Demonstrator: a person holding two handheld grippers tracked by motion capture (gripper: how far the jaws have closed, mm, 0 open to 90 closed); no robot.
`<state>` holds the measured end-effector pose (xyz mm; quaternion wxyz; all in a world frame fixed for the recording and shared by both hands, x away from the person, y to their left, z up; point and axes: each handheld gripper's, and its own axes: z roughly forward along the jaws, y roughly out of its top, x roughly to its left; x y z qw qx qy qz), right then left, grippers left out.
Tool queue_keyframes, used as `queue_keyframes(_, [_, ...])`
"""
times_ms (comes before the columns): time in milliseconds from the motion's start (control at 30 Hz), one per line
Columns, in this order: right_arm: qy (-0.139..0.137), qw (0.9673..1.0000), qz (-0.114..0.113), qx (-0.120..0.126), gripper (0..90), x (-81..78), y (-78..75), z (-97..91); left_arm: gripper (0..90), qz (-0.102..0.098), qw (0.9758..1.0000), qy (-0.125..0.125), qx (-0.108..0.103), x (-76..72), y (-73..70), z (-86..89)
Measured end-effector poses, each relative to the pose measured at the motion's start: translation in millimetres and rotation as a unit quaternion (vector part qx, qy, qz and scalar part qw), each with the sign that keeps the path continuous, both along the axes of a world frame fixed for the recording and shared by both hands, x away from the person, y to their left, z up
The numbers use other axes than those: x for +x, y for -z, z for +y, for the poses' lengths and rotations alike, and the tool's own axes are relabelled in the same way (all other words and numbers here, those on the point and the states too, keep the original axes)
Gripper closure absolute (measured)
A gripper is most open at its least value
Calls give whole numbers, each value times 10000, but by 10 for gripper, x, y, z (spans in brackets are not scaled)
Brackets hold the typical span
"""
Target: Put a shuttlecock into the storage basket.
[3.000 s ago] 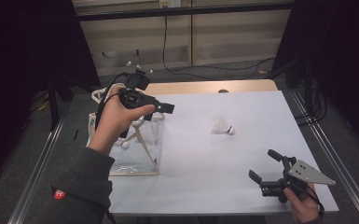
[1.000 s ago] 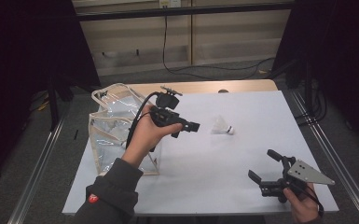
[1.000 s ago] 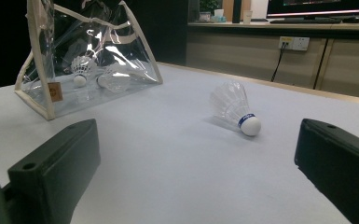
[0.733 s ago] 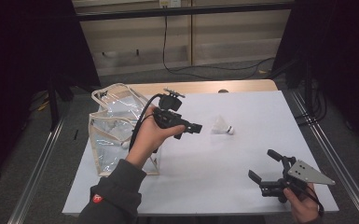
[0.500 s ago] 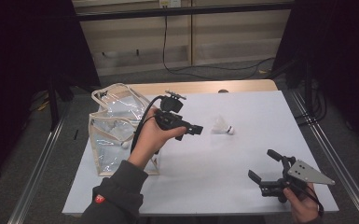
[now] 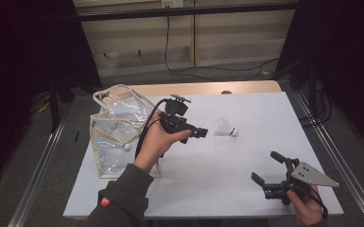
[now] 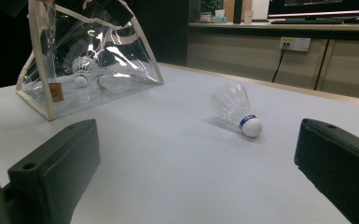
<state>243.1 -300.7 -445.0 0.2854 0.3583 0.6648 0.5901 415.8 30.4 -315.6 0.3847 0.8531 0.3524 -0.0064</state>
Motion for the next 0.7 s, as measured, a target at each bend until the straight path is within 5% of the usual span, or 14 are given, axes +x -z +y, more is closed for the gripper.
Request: queue_keyframes(700, [-31, 10000, 6, -12, 1, 14, -5, 16, 75, -26, 10000, -91, -19, 14, 206, -115])
